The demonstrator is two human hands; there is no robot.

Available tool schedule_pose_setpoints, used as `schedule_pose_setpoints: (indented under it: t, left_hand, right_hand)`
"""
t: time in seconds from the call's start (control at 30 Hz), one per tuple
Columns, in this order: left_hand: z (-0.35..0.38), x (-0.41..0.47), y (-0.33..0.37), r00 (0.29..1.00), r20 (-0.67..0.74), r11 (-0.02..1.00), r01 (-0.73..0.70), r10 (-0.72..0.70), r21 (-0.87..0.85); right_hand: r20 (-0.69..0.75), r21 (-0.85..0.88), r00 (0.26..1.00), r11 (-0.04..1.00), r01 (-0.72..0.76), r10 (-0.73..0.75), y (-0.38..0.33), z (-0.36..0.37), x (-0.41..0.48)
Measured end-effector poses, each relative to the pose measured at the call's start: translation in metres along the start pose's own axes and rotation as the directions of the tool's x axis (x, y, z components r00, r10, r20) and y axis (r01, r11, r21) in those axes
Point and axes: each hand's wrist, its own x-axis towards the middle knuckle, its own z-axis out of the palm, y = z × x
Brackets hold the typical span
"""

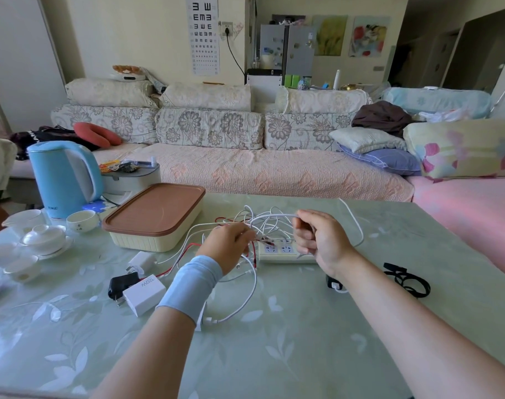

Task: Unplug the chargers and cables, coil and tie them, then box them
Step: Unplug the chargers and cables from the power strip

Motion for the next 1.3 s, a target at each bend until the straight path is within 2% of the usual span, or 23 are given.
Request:
schedule_pose_setpoints:
  t: [0.07, 0.17, 0.23, 0.3, 0.37, 0.43, 0.5, 0.53, 0.57, 0.6, 0.63, 0.67, 0.7, 0.73, 0.77, 0.83, 0.87, 0.9, 0.97, 1.1, 1.17, 1.2, 1.3]
  left_hand:
    - [-0.002, -0.001, 0.001, 0.999, -0.034, 0.999, 0.012, -0.010, 0.033]
    - [-0.007, 0.001, 0.001, 0.983, -0.158, 0.996, 0.084, -0.088, -0.032]
    - [-0.012, 0.002, 0.002, 0.952, -0.263, 0.974, 0.101, -0.154, -0.203]
    - [-0.018, 0.002, 0.004, 0.916, -0.321, 0.887, 0.075, -0.242, -0.456]
    - [-0.024, 0.001, 0.010, 0.930, -0.234, 0.692, 0.030, -0.284, -0.721]
    - [-0.025, 0.000, 0.015, 0.978, -0.053, 0.496, 0.055, -0.202, -0.867]
    - [-0.023, -0.005, 0.021, 0.991, 0.101, 0.434, 0.131, -0.090, -0.892]
    - [-0.021, -0.007, 0.024, 0.987, 0.154, 0.417, 0.156, -0.040, -0.895]
    - [-0.020, -0.009, 0.025, 0.984, 0.179, 0.398, 0.163, 0.003, -0.903]
    - [-0.020, -0.011, 0.029, 0.981, 0.190, 0.368, 0.162, 0.041, -0.916]
    - [-0.020, -0.012, 0.029, 0.980, 0.187, 0.344, 0.151, 0.074, -0.927]
    - [-0.020, -0.013, 0.031, 0.979, 0.183, 0.325, 0.146, 0.086, -0.934]
    - [-0.019, -0.011, 0.029, 0.984, 0.170, 0.340, 0.140, 0.058, -0.930]
    - [-0.017, -0.010, 0.027, 0.990, 0.144, 0.408, 0.133, -0.004, -0.903]
    - [-0.012, -0.007, 0.020, 0.992, 0.097, 0.541, 0.128, -0.085, -0.831]
    - [-0.004, -0.004, 0.005, 0.991, -0.017, 0.880, 0.110, -0.133, -0.462]
    - [0.002, -0.002, -0.002, 0.997, -0.016, 0.971, 0.070, -0.076, -0.228]
    - [0.008, -0.002, -0.008, 1.000, 0.020, 0.999, 0.018, -0.017, -0.051]
    - [0.016, 0.001, -0.017, 0.997, 0.059, 0.995, -0.047, 0.042, 0.085]
    - [0.019, 0.014, -0.018, 0.997, -0.054, 0.979, -0.046, 0.058, 0.200]
    - [0.016, 0.021, -0.023, 0.983, -0.173, 0.957, 0.105, -0.059, 0.270]
    - [0.014, 0.024, -0.029, 0.954, -0.262, 0.947, 0.212, -0.147, 0.240]
    - [-0.003, 0.031, -0.055, 0.800, -0.448, 0.894, 0.448, -0.400, 0.002]
  right_hand:
    - [-0.102, -0.222, 0.994, 0.972, -0.071, 0.049, 0.002, -0.004, 0.002]
    - [-0.092, -0.593, 0.965, 0.765, -0.250, 0.245, 0.008, -0.010, 0.000]
    - [-0.063, -0.679, 0.898, 0.640, -0.359, 0.436, 0.013, -0.010, -0.006]
    - [-0.048, -0.675, 0.871, 0.627, -0.389, 0.489, 0.019, -0.008, -0.010]
    - [-0.021, -0.705, 0.945, 0.665, -0.247, 0.328, 0.024, -0.006, -0.009]
    - [0.052, -0.749, 0.997, 0.662, -0.001, 0.060, 0.025, 0.000, -0.006]
    - [0.172, -0.692, 0.976, 0.689, 0.216, -0.133, 0.021, 0.013, -0.005]
    - [0.229, -0.687, 0.954, 0.663, 0.298, -0.191, 0.020, 0.019, -0.004]
    - [0.283, -0.675, 0.933, 0.644, 0.359, -0.224, 0.020, 0.026, -0.003]
    - [0.305, -0.712, 0.933, 0.605, 0.357, -0.193, 0.021, 0.030, 0.000]
    - [0.309, -0.714, 0.944, 0.626, 0.313, -0.119, 0.021, 0.033, 0.002]
    - [0.307, -0.766, 0.949, 0.572, 0.292, -0.074, 0.022, 0.033, 0.002]
    - [0.329, -0.809, 0.940, 0.487, 0.329, -0.090, 0.024, 0.033, 0.004]
    - [0.339, -0.845, 0.933, 0.397, 0.357, -0.119, 0.026, 0.031, 0.005]
    - [0.325, -0.851, 0.935, 0.387, 0.355, -0.142, 0.029, 0.028, 0.006]
    - [0.248, -0.817, 0.959, 0.502, 0.283, -0.137, 0.032, 0.022, 0.005]
    - [0.203, -0.756, 0.972, 0.611, 0.234, -0.121, 0.031, 0.021, 0.005]
    - [0.190, -0.670, 0.975, 0.711, 0.214, -0.114, 0.030, 0.020, 0.004]
    - [0.178, -0.494, 0.979, 0.852, 0.175, -0.098, 0.026, 0.020, 0.005]
    - [0.159, -0.301, 0.986, 0.950, 0.086, -0.039, 0.016, 0.019, -0.003]
    - [0.187, -0.340, 0.982, 0.936, 0.089, -0.025, 0.011, 0.018, -0.007]
    - [0.208, -0.376, 0.978, 0.921, 0.098, -0.019, 0.008, 0.017, -0.009]
    - [0.216, -0.506, 0.976, 0.858, 0.083, 0.033, 0.004, 0.012, -0.009]
